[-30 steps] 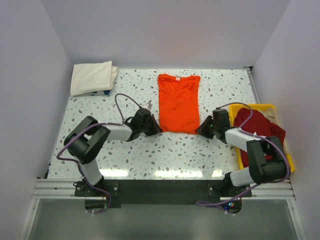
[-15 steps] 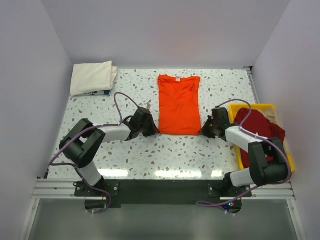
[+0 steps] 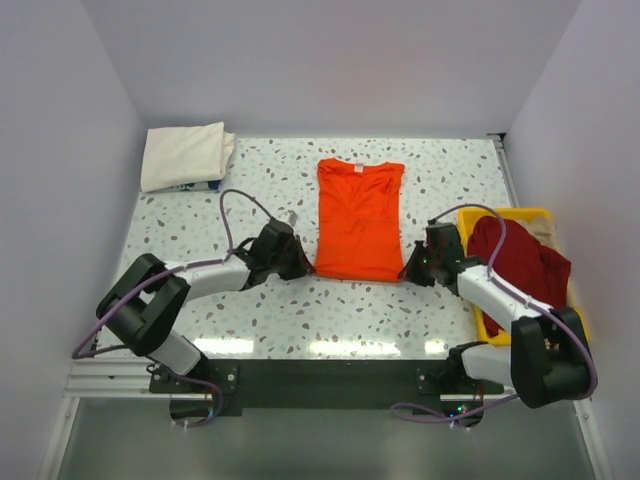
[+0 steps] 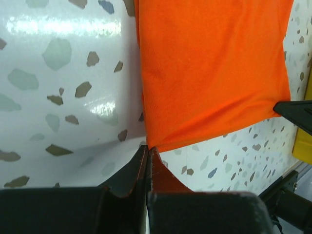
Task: Fold and stack the t-shirts
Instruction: Fold the tshirt
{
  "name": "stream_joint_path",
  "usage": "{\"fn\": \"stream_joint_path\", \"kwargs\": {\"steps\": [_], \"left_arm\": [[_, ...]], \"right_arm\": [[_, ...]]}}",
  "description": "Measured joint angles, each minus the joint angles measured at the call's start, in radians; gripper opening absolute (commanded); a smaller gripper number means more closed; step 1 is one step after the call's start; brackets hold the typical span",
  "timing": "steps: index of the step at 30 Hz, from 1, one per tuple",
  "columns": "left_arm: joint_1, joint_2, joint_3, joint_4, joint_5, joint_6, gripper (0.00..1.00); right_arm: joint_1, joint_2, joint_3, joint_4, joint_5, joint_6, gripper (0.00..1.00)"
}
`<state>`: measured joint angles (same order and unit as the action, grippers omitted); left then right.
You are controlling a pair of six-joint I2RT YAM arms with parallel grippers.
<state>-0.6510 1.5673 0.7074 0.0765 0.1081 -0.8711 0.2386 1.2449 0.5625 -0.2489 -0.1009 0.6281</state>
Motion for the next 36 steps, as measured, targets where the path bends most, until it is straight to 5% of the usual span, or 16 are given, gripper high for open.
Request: {"fn": "stream_joint_path", "kwargs": {"steps": [13, 18, 22, 36], "left_arm": [[-0.073, -0.225, -0.247, -0.063, 0.035, -0.002, 0.02], [-0.084, -0.308, -0.284, -0.104, 0.059, -0.001, 0.42], [-0.082, -0.389, -0.29, -0.156, 0.048, -0.004, 0.55], [-0.082, -0.295, -0.383, 0.12, 0.149, -0.11, 0.45]], "right_arm": [[0.184, -0.293, -0.131, -0.173, -0.039, 0.051, 0.05], [0.187, -0.366, -0.142, -0.273, -0.043, 0.066, 0.42], [0.187, -0.443, -0.142, -0.349, -0.03, 0.079, 0.43], [0.186, -0.486, -0.26, -0.291, -0.049, 0.23, 0.41]]}}
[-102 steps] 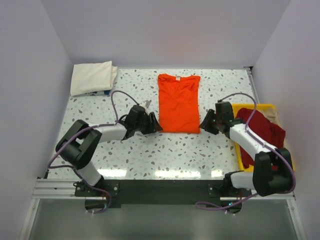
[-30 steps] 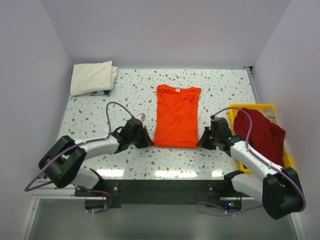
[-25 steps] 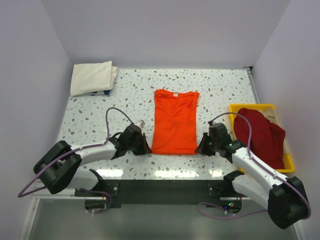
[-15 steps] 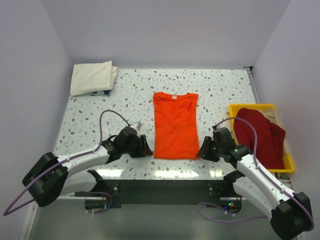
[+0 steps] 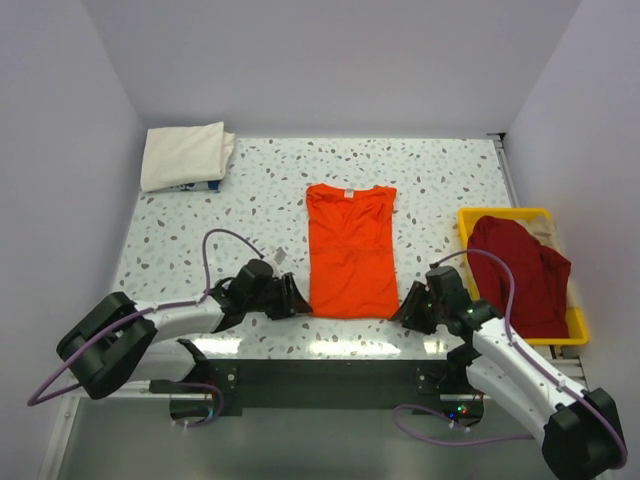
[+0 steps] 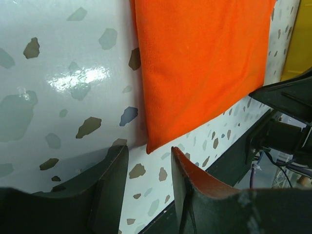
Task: Fold and stack the t-shirts
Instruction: Fold the tshirt
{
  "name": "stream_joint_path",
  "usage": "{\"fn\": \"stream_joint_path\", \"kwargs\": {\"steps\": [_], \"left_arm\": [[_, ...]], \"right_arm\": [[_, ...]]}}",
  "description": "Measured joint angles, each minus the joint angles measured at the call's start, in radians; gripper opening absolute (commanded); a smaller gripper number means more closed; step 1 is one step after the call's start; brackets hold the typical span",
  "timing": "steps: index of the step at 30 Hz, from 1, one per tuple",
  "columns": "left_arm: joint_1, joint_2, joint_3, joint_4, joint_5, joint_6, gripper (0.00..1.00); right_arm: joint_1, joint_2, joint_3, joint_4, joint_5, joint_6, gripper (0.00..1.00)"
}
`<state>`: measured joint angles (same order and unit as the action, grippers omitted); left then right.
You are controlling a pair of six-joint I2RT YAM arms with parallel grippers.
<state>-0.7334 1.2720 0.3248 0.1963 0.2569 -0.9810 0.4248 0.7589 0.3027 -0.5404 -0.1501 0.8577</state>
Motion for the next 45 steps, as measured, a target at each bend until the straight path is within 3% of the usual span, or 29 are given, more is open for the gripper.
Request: {"fn": "stream_joint_path", "kwargs": {"steps": [9, 19, 27, 30, 33, 34, 36, 40, 45], "left_arm": [[-0.002, 0.0, -0.02, 0.034, 0.001, -0.033, 0.45], [-0.059, 0.033, -0.02, 0.079, -0.016, -0.082, 0.43], [-0.091, 0.066, -0.018, 0.117, -0.045, -0.117, 0.36], [-0.093, 0.079, -0.013, 0.121, -0.053, -0.121, 0.27], [-0.094, 0.102, 0.0, 0.121, -0.06, -0.124, 0.2], [-0.094, 0.11, 0.005, 0.121, -0.062, -0.124, 0.17], [-0.094, 0.12, 0.01, 0.12, -0.065, -0.126, 0.01], [-0.096, 0.122, 0.012, 0.113, -0.074, -0.127, 0.0], [-0.1, 0.081, 0.011, 0.054, -0.097, -0.123, 0.0]], "right_arm": [[0.0, -0.143, -0.031, 0.01, 0.029, 0.066, 0.42], [0.0, -0.076, -0.048, 0.061, 0.036, 0.089, 0.41], [0.0, -0.057, -0.067, 0.123, 0.035, 0.093, 0.39], [0.0, -0.048, -0.073, 0.145, 0.035, 0.093, 0.37], [0.0, -0.038, -0.079, 0.168, 0.035, 0.093, 0.32], [0.0, -0.034, -0.08, 0.175, 0.035, 0.093, 0.26], [0.0, -0.028, -0.085, 0.186, 0.035, 0.091, 0.17], [0.0, -0.016, -0.095, 0.206, 0.031, 0.089, 0.0], [0.0, 0.009, -0.087, 0.212, 0.019, 0.064, 0.0]]}}
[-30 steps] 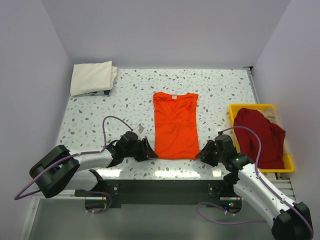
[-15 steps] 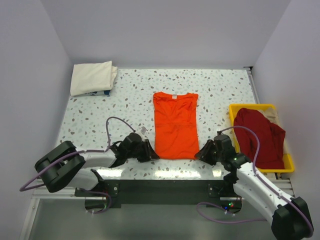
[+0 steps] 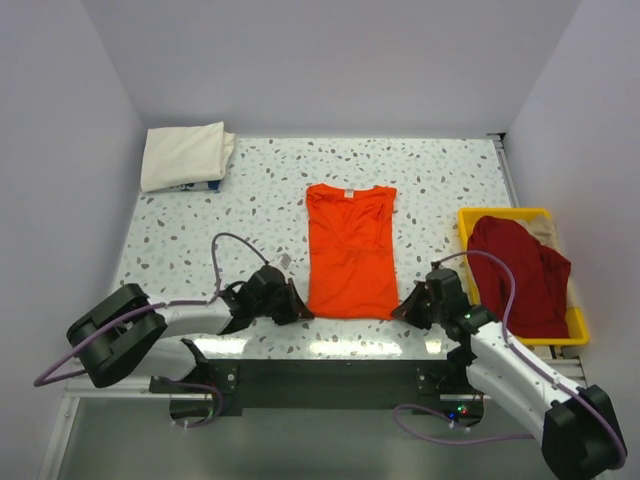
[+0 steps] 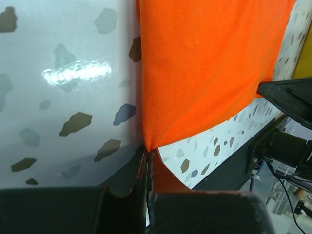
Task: Fold and stack the t-shirts
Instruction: Fold the tshirt
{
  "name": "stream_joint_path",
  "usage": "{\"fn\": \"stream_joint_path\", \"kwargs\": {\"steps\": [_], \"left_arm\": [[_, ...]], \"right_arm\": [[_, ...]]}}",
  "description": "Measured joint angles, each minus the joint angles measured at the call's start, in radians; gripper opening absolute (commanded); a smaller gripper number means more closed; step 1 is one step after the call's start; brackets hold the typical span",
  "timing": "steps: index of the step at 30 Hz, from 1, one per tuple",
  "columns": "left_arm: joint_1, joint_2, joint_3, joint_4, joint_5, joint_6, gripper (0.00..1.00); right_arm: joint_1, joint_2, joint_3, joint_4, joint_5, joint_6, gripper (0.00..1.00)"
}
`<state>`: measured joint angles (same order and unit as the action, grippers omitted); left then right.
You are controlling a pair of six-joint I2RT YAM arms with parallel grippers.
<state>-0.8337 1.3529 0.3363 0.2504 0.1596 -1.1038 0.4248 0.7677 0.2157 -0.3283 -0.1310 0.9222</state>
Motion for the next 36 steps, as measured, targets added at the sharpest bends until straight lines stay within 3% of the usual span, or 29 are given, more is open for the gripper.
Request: {"fn": "stream_joint_path", "kwargs": {"steps": [10, 15, 25, 36], "left_arm": [[-0.037, -0.22, -0.047, -0.203, -0.034, 0.015, 0.0], [-0.039, -0.301, -0.041, -0.257, -0.039, 0.016, 0.0], [-0.025, -0.245, 0.208, -0.407, -0.127, 0.117, 0.0], [0.153, -0.058, 0.493, -0.417, -0.1, 0.229, 0.0]], "right_arm": [[0.009, -0.263, 0.013, -0.233, -0.046, -0.056, 0.0], [0.009, -0.296, 0.061, -0.308, -0.062, -0.063, 0.0], [0.007, -0.104, 0.296, -0.319, -0.021, -0.103, 0.0], [0.006, 0.216, 0.575, -0.221, 0.073, -0.117, 0.0]]}}
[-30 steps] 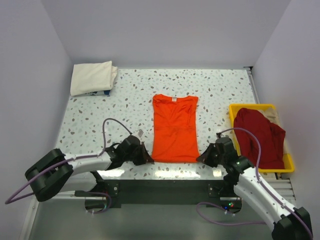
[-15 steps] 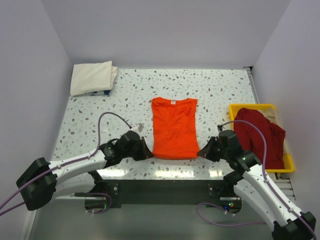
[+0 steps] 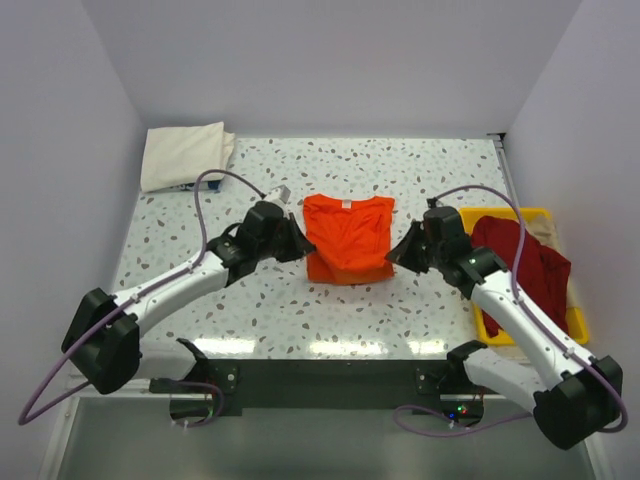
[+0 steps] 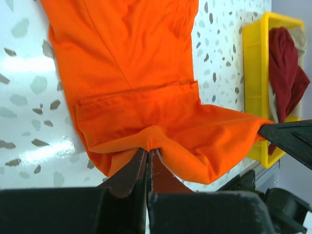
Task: Fold and stack the t-shirts
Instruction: Fold the tshirt
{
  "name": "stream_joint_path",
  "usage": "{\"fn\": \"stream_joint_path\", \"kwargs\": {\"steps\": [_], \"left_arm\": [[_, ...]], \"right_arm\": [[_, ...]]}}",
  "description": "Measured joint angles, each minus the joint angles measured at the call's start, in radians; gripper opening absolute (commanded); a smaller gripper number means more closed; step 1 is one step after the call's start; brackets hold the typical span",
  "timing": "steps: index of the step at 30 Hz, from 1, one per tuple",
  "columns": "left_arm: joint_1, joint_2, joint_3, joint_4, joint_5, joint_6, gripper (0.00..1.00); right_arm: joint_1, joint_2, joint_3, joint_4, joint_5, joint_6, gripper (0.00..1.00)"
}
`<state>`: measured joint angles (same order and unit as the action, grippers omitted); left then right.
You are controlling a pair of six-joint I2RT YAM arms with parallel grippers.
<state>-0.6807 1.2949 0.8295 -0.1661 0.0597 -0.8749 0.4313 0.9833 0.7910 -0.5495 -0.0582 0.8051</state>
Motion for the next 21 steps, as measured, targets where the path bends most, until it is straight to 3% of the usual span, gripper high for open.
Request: {"fn": "stream_joint_path", "kwargs": {"steps": [7, 15, 21], "left_arm": [[0.125, 0.141, 0.158, 0.023, 0.05, 0.034, 0.0], [0.225, 0.416, 0.383, 0.04, 0.1, 0.053, 0.0], [0.291, 0.597, 0.536, 0.055, 0.141, 0.056, 0.0]], "right_arm": [[-0.053, 0.219, 0.167, 0.082, 0.023, -0.019, 0.0], [-0.2, 0.526, 0.353, 0.166, -0.016, -0.024, 0.0], [-0.24, 0.778, 0.556, 0.19, -0.066, -0.053, 0.0]]}}
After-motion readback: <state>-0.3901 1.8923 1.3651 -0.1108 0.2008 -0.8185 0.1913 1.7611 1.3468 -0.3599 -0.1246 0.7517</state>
